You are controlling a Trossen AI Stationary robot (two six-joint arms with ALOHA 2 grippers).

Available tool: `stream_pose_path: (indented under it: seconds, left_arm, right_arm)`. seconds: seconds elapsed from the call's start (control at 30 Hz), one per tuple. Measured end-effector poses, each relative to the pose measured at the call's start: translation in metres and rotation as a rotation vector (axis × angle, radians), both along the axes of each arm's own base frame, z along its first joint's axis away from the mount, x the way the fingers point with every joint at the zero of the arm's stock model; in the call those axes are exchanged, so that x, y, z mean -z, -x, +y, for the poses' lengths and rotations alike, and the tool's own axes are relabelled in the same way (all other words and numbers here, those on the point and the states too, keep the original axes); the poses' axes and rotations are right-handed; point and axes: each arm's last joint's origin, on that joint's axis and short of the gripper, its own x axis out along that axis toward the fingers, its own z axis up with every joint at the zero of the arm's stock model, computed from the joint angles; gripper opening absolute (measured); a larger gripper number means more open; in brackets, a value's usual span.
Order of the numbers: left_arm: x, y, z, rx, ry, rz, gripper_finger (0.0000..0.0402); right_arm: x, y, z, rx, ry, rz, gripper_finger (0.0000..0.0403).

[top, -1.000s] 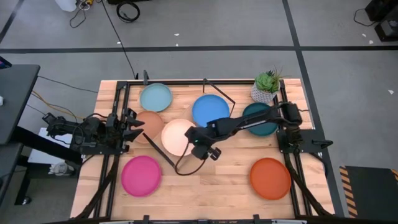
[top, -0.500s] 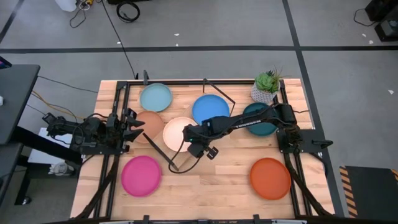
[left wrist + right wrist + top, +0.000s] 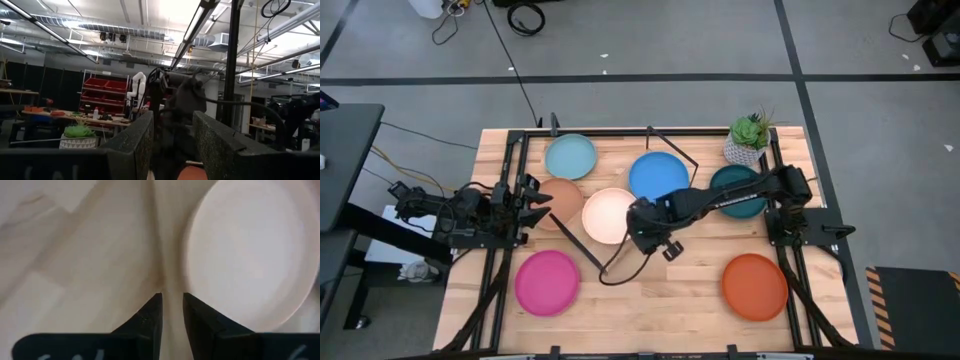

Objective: Place and stack plates onto a shelf
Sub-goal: Stack the dark blue plate on top of the blue plate on the shelf

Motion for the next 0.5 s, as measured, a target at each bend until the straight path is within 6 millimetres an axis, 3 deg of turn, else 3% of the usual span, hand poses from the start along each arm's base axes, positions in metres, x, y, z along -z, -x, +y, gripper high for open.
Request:
stream_pose_path:
  seconds: [0.23, 0.5]
  left_arm:
    - [0.0, 0.0, 0.0, 0.001, 0.002, -0.001, 0.0146]
    - [0.0, 0.0, 0.0, 0.001, 0.001, -0.001, 0.0146]
  right_arm:
    - [-0.011, 0.041, -0.008, 0.306, 0.034, 0.214, 0.0082]
    - [0.01, 0.108, -0.035, 0.561, 0.011, 0.265, 0.0082]
